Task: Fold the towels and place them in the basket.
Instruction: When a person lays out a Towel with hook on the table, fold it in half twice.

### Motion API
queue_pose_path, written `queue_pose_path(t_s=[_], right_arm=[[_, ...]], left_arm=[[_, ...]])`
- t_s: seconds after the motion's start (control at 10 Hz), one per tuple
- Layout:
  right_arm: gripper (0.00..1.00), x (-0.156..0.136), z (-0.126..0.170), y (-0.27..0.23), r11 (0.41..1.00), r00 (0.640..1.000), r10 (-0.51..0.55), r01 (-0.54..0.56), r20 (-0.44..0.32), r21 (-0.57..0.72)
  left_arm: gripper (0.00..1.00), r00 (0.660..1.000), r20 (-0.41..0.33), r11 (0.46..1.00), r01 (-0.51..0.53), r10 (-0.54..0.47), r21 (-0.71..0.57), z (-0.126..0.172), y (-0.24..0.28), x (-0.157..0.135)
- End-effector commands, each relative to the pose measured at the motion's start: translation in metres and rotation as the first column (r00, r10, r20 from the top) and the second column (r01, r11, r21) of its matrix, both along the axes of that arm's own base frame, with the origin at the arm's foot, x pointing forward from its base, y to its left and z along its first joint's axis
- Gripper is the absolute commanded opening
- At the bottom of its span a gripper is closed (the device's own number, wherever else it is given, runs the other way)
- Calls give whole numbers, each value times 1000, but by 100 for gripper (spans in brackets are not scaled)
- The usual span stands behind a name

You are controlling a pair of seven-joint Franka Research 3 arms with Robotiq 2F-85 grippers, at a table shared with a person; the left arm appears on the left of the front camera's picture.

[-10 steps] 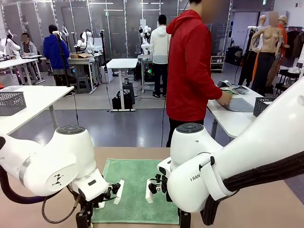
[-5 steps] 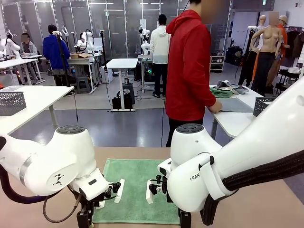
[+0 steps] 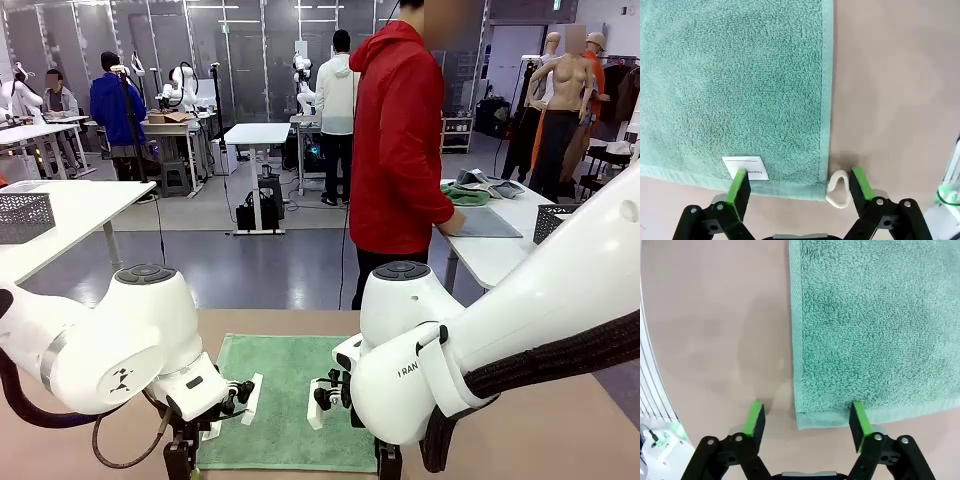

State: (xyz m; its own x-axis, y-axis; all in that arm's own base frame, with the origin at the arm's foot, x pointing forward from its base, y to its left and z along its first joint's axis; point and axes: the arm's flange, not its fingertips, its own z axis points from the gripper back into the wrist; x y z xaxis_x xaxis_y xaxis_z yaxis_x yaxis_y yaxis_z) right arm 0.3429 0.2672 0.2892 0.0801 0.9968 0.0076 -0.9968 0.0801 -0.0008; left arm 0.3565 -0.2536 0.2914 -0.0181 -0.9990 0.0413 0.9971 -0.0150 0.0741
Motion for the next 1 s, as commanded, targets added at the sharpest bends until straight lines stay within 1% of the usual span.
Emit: queue_pose_path(t_s=[0.0, 0.1, 0.2, 0.3, 0.6, 0.7, 0.8, 0.9], right_arm=[[80, 4, -1, -2, 1000, 1000, 18, -18, -8, 20], [80, 5, 0, -3, 1000, 1000, 18, -18, -4, 23], [80, 5, 0, -3, 999, 1000, 20, -20, 0, 31], [67, 6, 1, -3, 999, 1000, 15, -15, 7, 31], [67, 6, 2, -5, 999, 1000, 16, -16, 1, 29], [67, 6, 4, -5, 999, 1000, 19, -19, 1, 34], [67, 6, 5, -5, 999, 1000, 18, -18, 3, 29], [67, 6, 5, -4, 1000, 1000, 18, -18, -1, 23]], left_arm=[[100, 999, 42, 1000, -9, 8, 21, -9, -2, 1], [100, 999, 49, 1000, -11, 10, 20, -8, -2, 1], [81, 998, 62, 1000, 0, -2, 29, -8, -2, 1], [80, 998, 66, 1000, 1, -2, 23, -6, -2, 1], [80, 999, 52, 1000, 1, -2, 15, -5, -1, 1], [74, 999, 54, 1000, -2, 0, 23, -4, -1, 1], [60, 998, 55, 1000, -1, 0, 23, -4, -1, 1], [72, 999, 53, 1000, -4, 2, 22, -4, 0, 1]])
